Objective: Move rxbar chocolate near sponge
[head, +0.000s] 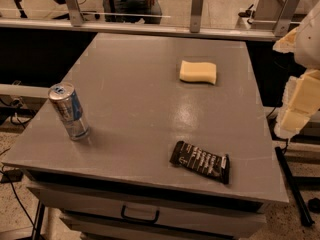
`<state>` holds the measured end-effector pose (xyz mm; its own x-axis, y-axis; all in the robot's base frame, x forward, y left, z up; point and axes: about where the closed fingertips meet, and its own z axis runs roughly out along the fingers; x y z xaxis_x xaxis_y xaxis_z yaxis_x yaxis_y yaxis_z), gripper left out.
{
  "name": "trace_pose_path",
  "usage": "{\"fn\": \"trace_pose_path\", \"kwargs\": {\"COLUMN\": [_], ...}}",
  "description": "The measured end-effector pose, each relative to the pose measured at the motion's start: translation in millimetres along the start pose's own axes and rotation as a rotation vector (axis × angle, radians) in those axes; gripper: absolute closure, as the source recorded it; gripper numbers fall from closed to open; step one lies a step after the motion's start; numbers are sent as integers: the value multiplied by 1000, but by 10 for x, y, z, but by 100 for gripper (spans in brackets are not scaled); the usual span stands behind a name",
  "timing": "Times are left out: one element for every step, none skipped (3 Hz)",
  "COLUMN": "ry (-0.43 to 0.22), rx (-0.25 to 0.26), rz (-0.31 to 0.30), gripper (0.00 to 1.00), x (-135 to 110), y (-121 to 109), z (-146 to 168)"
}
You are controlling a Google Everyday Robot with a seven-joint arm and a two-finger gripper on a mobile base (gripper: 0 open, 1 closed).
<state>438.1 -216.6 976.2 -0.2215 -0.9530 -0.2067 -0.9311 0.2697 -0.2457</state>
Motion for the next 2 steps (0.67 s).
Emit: {"fn": "trace_pose_path", "kwargs": {"ry": [0, -28], "rx": [0, -9], "rz": [0, -1], "gripper": [0, 0], "x": [0, -50], "y": [0, 109], "z": [0, 103]}}
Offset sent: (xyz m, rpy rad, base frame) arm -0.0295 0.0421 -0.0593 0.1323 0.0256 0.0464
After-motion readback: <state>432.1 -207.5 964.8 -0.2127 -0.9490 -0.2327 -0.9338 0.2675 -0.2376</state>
